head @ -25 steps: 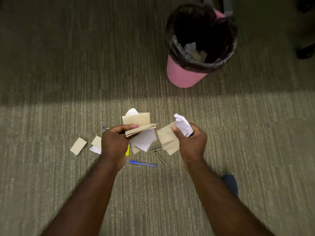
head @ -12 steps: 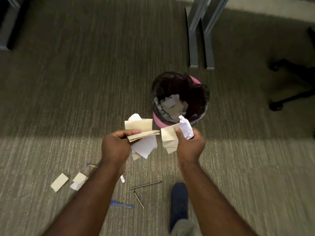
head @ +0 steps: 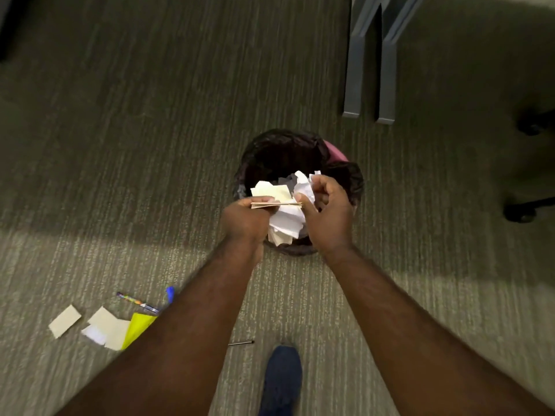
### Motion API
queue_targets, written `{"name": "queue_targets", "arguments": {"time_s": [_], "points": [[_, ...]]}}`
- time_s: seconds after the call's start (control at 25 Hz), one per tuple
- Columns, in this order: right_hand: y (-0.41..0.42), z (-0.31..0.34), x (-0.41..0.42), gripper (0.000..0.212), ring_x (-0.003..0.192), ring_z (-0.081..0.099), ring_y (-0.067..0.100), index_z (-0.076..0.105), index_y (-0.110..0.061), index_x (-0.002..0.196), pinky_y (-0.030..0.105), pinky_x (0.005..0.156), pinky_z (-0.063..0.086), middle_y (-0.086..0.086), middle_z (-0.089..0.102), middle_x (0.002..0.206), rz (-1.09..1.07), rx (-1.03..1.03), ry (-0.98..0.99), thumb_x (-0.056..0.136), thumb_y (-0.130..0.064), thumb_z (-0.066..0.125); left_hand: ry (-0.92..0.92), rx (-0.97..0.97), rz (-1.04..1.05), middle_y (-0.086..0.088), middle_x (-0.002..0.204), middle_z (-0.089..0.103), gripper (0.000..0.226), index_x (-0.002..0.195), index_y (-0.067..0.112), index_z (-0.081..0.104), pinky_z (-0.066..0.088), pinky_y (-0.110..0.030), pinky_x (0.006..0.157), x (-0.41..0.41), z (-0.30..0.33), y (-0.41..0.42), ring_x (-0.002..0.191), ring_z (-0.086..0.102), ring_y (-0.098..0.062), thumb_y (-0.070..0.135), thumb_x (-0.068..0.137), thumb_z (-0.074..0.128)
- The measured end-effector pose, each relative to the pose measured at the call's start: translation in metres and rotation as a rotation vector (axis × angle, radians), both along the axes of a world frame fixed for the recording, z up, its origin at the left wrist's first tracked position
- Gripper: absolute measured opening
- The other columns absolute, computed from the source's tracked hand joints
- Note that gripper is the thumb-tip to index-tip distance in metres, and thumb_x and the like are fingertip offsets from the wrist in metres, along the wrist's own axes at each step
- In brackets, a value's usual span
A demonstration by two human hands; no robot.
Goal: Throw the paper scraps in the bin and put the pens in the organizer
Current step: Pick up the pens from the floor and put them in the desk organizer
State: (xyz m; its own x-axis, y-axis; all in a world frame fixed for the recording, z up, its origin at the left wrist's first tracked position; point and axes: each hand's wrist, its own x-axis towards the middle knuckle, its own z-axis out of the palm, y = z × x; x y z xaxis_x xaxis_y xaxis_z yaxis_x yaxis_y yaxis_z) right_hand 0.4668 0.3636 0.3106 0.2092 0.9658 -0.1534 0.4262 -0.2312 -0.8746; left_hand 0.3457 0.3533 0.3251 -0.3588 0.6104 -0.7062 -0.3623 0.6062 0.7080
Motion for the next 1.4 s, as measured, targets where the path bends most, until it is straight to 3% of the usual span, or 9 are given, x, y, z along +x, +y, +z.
{"name": "queue_targets", "arguments": {"time_s": [0.16, 0.32, 0.44, 0.52, 0.64, 0.88, 1.08, 1.24, 1.4], "points": [[-0.004, 0.0, 0.0, 0.031, 0.112, 0.056, 0.01, 0.057, -0.02, 0.117, 0.031, 0.096, 0.049, 0.002, 0.059, 0.124, 0.011, -0.034, 0.078, 0.089, -0.008, 0.057, -0.045, 0.011, -0.052, -0.008, 0.093, 0.069, 0.043, 0.119, 0.008, 0.059, 0.054, -0.028, 0.069, -0.001, -0.003, 0.007, 0.081, 0.066, -0.018, -0.013, 0.082, 0.053], [-0.025, 0.004, -0.014, 0.031, 0.115, 0.055, 0.014, 0.06, -0.016, 0.112, 0.028, 0.098, 0.047, 0.002, 0.058, 0.122, -0.08, 0.06, 0.048, 0.088, -0.001, 0.048, -0.186, 0.156, -0.224, -0.003, 0.144, 0.046, 0.066, 0.146, 0.015, 0.025, 0.05, -0.02, 0.084, -0.019, 0.003, -0.004, 0.118, 0.054, -0.014, -0.011, 0.089, 0.045], [-0.049, 0.005, -0.034, 0.031, 0.113, 0.053, 0.003, 0.062, -0.015, 0.111, 0.011, 0.092, 0.043, 0.005, 0.056, 0.125, -0.082, 0.103, 0.012, 0.088, -0.002, 0.047, -0.178, 0.25, -0.289, 0.0, 0.141, 0.048, 0.06, 0.144, 0.018, 0.031, 0.046, -0.029, 0.098, -0.044, 0.005, -0.029, 0.124, 0.052, -0.016, -0.006, 0.091, 0.046], [-0.075, 0.002, -0.058, 0.032, 0.108, 0.052, -0.004, 0.063, -0.014, 0.109, 0.006, 0.088, 0.042, 0.006, 0.057, 0.122, -0.023, 0.122, -0.003, 0.085, 0.0, 0.047, -0.117, 0.243, -0.254, 0.003, 0.127, 0.06, 0.048, 0.133, 0.019, 0.048, 0.051, -0.026, 0.087, -0.077, -0.003, -0.062, 0.11, 0.062, -0.016, -0.002, 0.09, 0.05], [-0.117, -0.014, -0.101, 0.033, 0.115, 0.054, 0.01, 0.066, -0.014, 0.106, 0.022, 0.099, 0.044, 0.005, 0.059, 0.12, 0.095, 0.087, -0.049, 0.082, 0.002, 0.05, -0.059, 0.196, -0.11, -0.004, 0.116, 0.065, 0.034, 0.117, 0.018, 0.056, 0.048, -0.025, 0.075, -0.141, -0.027, -0.121, 0.089, 0.065, -0.017, -0.002, 0.09, 0.049], [-0.206, -0.074, -0.202, 0.033, 0.112, 0.058, 0.016, 0.067, -0.008, 0.104, 0.047, 0.095, 0.048, 0.005, 0.063, 0.115, 0.243, 0.022, -0.012, 0.078, 0.007, 0.054, 0.162, 0.109, -0.039, -0.001, 0.114, 0.061, 0.037, 0.11, 0.019, 0.059, 0.046, -0.025, 0.069, -0.248, -0.092, -0.239, 0.081, 0.062, -0.015, -0.007, 0.087, 0.047], [-0.277, -0.133, -0.285, 0.03, 0.108, 0.06, 0.02, 0.066, -0.009, 0.103, 0.037, 0.094, 0.049, 0.005, 0.065, 0.111, 0.436, -0.002, -0.036, 0.078, 0.005, 0.057, 0.299, -0.003, 0.044, 0.006, 0.106, 0.064, 0.038, 0.11, 0.02, 0.061, 0.042, -0.023, 0.063, -0.328, -0.145, -0.331, 0.07, 0.058, 0.001, -0.006, 0.083, 0.053], [-0.3, -0.184, -0.329, 0.024, 0.102, 0.061, 0.024, 0.064, -0.01, 0.105, 0.04, 0.09, 0.048, 0.005, 0.065, 0.109, 0.59, -0.046, -0.091, 0.083, -0.001, 0.06, 0.375, -0.084, 0.085, -0.003, 0.112, 0.062, 0.038, 0.117, 0.012, 0.058, 0.043, -0.021, 0.069, -0.376, -0.183, -0.38, 0.089, 0.056, -0.015, -0.007, 0.085, 0.052], [-0.3, -0.238, -0.372, 0.025, 0.102, 0.058, 0.03, 0.062, -0.007, 0.108, 0.041, 0.087, 0.047, 0.011, 0.065, 0.108, 0.663, -0.134, -0.215, 0.084, -0.013, 0.064, 0.435, -0.122, 0.035, -0.003, 0.116, 0.062, 0.036, 0.118, 0.015, 0.058, 0.041, -0.023, 0.064, -0.409, -0.23, -0.399, 0.068, 0.049, -0.006, 0.0, 0.085, 0.058]]}}
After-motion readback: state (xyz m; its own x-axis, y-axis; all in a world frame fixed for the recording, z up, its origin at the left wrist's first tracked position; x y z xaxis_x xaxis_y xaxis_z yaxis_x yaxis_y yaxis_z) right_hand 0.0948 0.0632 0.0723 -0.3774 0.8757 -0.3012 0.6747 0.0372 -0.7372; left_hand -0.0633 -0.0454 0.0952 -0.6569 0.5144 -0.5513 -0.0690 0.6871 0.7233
